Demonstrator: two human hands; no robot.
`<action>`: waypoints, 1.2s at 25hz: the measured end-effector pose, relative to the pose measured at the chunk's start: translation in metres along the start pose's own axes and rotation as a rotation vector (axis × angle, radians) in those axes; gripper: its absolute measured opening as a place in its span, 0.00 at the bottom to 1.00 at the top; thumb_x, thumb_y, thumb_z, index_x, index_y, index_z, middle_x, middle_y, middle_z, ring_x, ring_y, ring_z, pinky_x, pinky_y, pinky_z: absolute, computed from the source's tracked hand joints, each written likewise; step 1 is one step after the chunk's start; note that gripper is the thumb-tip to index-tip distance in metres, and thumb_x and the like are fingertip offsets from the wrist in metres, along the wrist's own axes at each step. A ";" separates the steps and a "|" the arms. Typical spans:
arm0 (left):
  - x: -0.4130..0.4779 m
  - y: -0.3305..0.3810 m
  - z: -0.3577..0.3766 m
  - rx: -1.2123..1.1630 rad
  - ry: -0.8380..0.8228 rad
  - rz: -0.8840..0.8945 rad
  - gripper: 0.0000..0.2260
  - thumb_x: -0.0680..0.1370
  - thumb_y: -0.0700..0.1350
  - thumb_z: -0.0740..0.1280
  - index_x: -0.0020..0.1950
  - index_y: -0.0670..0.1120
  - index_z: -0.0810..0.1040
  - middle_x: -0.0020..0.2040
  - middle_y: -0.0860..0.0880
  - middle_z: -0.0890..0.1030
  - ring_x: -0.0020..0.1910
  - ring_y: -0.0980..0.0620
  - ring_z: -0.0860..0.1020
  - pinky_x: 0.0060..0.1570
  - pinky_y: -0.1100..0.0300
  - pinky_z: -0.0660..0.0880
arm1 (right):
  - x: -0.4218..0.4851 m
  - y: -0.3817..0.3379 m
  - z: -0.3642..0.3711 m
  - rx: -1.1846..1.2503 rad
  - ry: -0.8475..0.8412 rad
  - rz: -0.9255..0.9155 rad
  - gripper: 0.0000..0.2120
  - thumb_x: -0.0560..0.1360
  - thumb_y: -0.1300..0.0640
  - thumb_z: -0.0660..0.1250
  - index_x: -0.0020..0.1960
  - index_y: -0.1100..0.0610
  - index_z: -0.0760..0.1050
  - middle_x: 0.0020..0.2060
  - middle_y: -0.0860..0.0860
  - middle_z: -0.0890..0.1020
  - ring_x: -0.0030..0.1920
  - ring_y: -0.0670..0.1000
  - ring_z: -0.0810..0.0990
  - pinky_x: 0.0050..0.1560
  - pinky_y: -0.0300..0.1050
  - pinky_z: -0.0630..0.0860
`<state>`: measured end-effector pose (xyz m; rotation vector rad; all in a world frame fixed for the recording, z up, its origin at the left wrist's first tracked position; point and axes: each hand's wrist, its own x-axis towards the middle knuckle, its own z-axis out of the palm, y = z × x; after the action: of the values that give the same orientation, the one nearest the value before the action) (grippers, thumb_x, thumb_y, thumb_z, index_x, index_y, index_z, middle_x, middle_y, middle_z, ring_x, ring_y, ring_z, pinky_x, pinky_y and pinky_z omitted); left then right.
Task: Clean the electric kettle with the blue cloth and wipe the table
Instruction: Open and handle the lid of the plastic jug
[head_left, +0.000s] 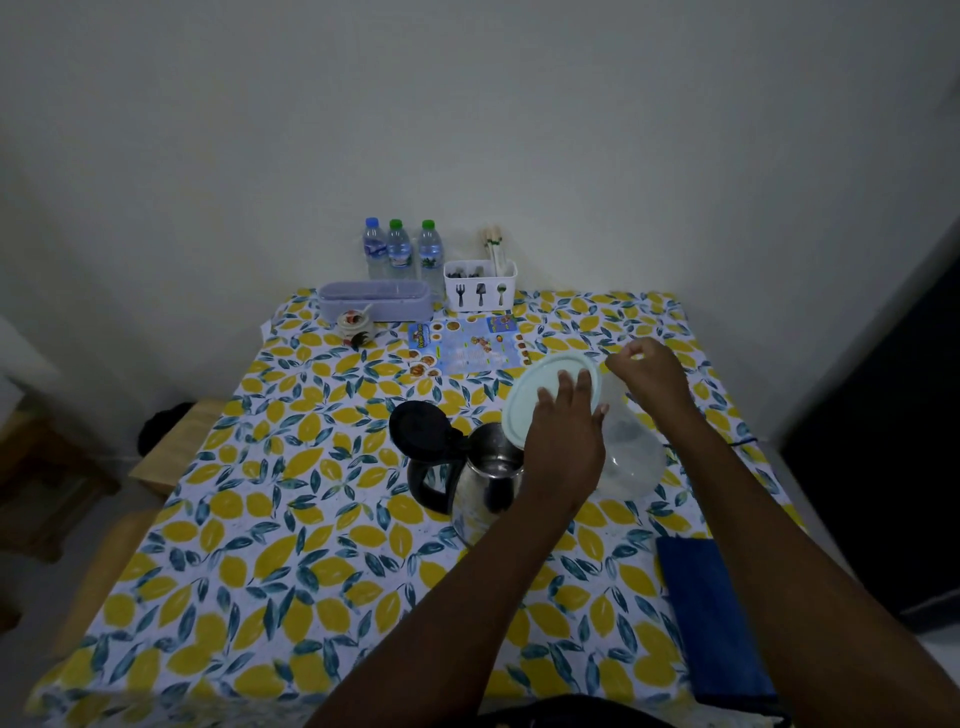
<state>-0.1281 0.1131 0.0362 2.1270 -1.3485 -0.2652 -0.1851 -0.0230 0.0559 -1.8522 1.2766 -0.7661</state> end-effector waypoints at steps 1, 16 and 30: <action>0.001 0.000 0.006 0.070 -0.016 0.021 0.40 0.71 0.62 0.30 0.77 0.43 0.55 0.77 0.39 0.58 0.74 0.34 0.59 0.72 0.44 0.59 | 0.000 0.010 -0.001 0.043 0.010 0.020 0.07 0.67 0.51 0.68 0.40 0.55 0.74 0.35 0.48 0.77 0.34 0.51 0.75 0.36 0.46 0.70; 0.050 0.059 0.122 0.228 -0.294 0.553 0.28 0.81 0.51 0.61 0.75 0.39 0.59 0.77 0.39 0.59 0.76 0.38 0.57 0.73 0.44 0.59 | 0.025 0.186 -0.092 0.468 0.252 0.328 0.05 0.73 0.57 0.66 0.39 0.54 0.73 0.34 0.55 0.72 0.33 0.52 0.70 0.34 0.46 0.67; 0.107 0.104 0.222 0.422 -0.302 0.627 0.26 0.77 0.51 0.67 0.71 0.41 0.68 0.72 0.42 0.70 0.71 0.41 0.69 0.62 0.45 0.73 | 0.091 0.279 -0.132 0.593 0.281 0.419 0.05 0.67 0.53 0.64 0.39 0.55 0.74 0.33 0.53 0.73 0.32 0.50 0.69 0.27 0.40 0.66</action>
<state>-0.2595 -0.0964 -0.0655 1.8925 -2.3373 -0.0414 -0.4005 -0.2034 -0.1011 -0.9909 1.3592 -1.0509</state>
